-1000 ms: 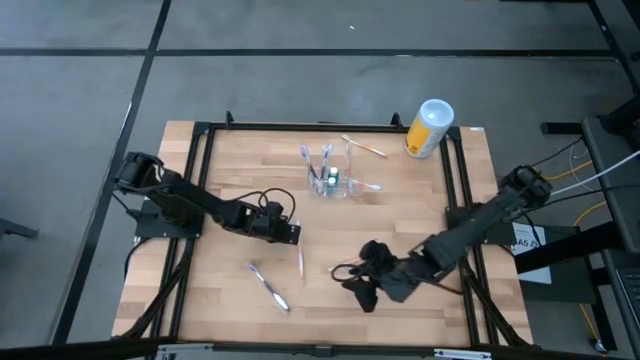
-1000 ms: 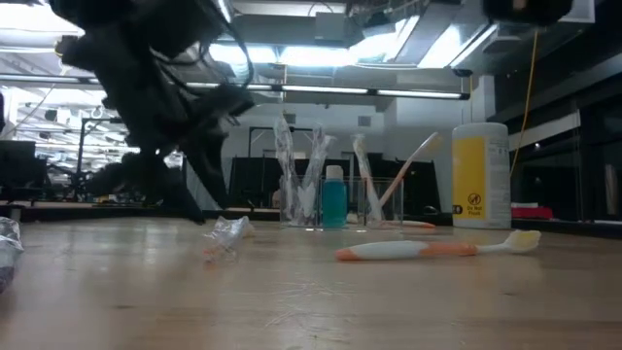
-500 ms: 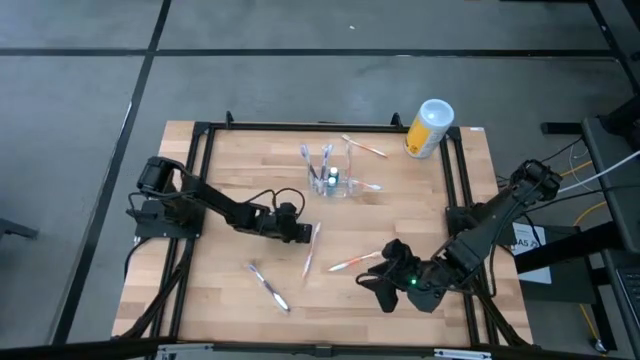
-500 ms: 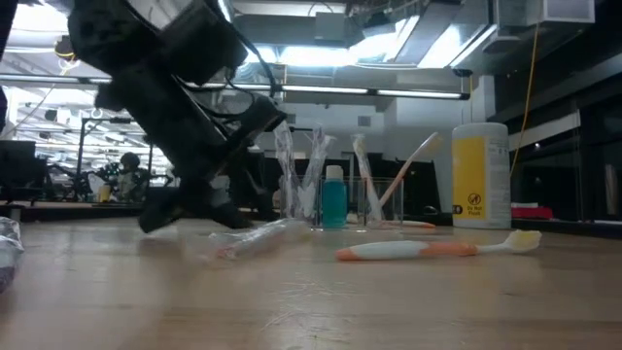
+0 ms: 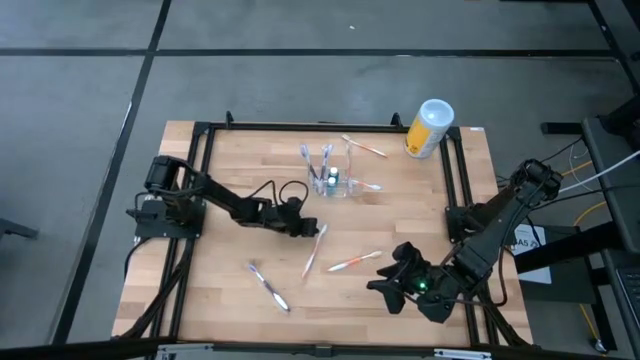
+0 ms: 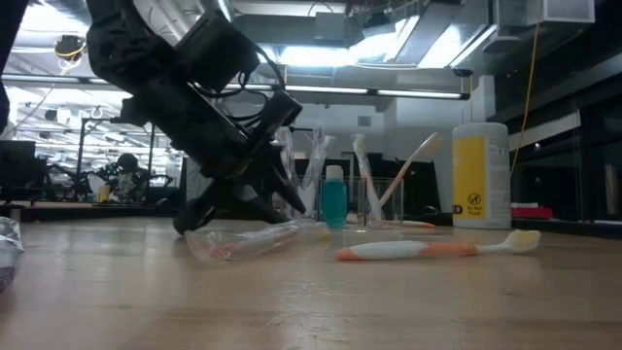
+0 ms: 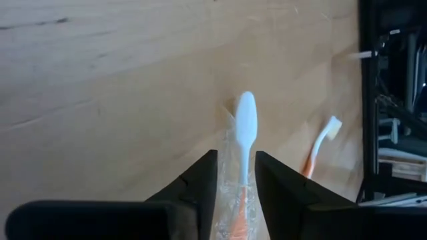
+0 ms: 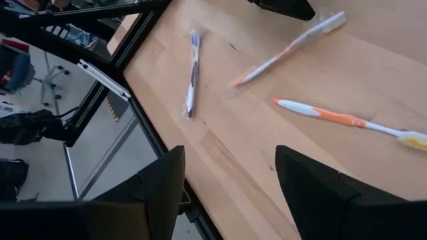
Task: Pick & Place toothbrushing station
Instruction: Put the orange toothbrush into the right section of the transparent organizer, then put the purple toothbrush into the left section of the transparent organizer, then put the orange toothbrush into the right section of the transparent organizer
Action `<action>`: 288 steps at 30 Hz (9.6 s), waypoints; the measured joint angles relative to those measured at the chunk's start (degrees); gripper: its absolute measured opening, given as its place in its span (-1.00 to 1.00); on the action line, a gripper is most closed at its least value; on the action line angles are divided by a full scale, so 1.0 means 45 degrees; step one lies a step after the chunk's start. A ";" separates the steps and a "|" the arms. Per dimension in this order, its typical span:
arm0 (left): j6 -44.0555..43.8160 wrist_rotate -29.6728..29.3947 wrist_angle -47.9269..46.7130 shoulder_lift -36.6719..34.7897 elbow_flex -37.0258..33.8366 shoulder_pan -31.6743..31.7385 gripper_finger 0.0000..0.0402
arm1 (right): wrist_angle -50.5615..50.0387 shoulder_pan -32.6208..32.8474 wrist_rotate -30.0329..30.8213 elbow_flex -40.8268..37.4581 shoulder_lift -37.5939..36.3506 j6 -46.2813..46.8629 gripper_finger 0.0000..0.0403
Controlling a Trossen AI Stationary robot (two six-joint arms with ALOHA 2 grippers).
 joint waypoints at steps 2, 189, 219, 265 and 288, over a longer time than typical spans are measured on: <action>-0.0016 0.0129 0.0046 0.0075 0.0015 0.0073 -0.48 | -0.0023 0.0002 -0.0001 0.0000 0.0000 0.0110 0.17; 0.8339 -1.2395 0.2918 -0.3046 0.0374 -0.0873 -0.99 | 1.2088 0.3047 1.0208 0.0003 -0.2943 -1.3627 0.17; 1.6536 -0.4660 1.0424 0.0311 -0.0141 0.3279 -0.99 | 1.2097 0.3144 1.0796 0.0000 -0.2943 -1.2201 0.17; 1.6770 -1.1096 0.9129 -0.0496 -0.0136 -0.2155 -0.35 | 0.8569 0.2847 0.9818 0.0000 -0.2943 -0.9013 0.17; 1.2433 -0.2191 -0.1880 0.2024 0.4720 -0.3410 -0.31 | -0.0210 0.1925 0.0261 -0.0005 -0.1904 0.1132 -0.07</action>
